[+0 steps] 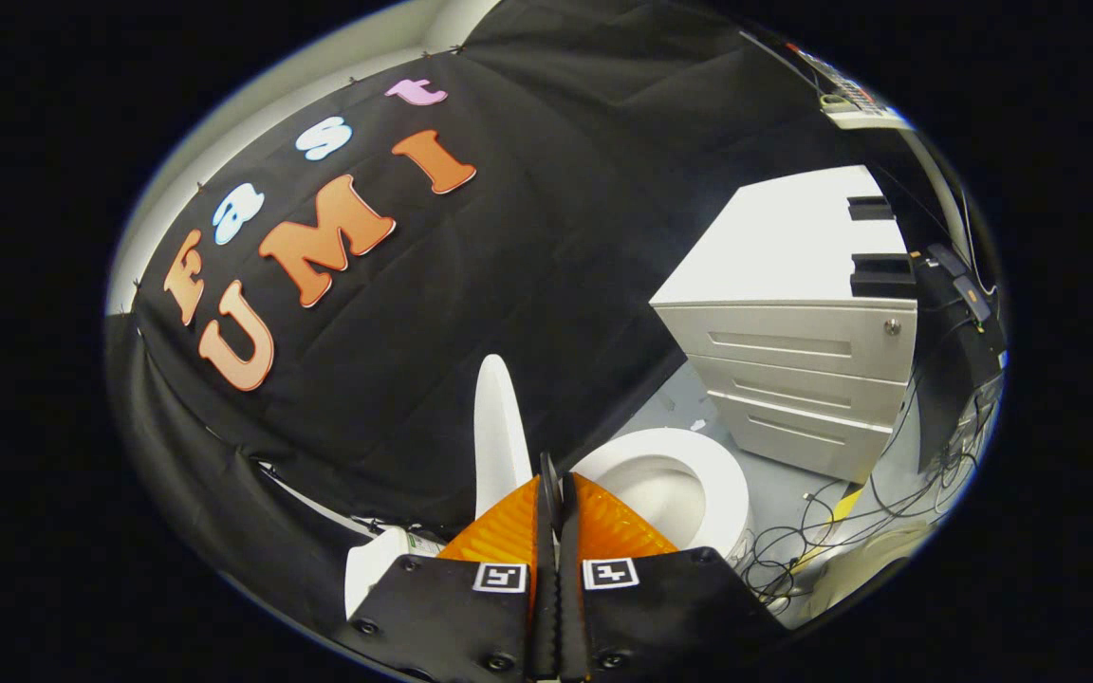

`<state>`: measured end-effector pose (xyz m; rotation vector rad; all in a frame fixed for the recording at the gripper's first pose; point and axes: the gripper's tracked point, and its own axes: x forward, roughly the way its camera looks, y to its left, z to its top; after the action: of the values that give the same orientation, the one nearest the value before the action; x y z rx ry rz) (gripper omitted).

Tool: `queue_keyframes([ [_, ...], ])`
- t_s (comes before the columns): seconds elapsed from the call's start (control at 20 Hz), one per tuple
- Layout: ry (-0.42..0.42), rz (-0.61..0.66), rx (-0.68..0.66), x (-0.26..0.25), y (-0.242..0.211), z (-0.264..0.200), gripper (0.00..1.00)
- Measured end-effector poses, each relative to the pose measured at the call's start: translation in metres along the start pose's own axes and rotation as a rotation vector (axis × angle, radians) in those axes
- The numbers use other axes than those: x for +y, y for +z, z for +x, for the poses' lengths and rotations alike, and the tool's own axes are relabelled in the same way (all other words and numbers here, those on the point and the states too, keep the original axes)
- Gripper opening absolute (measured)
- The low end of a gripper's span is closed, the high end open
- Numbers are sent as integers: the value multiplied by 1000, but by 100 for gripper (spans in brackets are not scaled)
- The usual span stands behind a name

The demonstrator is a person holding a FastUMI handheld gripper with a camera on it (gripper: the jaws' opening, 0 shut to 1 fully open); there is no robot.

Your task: Open the toilet lid.

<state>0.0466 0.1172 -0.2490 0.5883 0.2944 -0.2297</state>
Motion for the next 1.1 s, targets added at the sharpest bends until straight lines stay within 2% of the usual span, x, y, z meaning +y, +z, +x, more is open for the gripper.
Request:
queue_keyframes([
  [1.1, 131, -284, -23, 123, -22, -45, 8],
])
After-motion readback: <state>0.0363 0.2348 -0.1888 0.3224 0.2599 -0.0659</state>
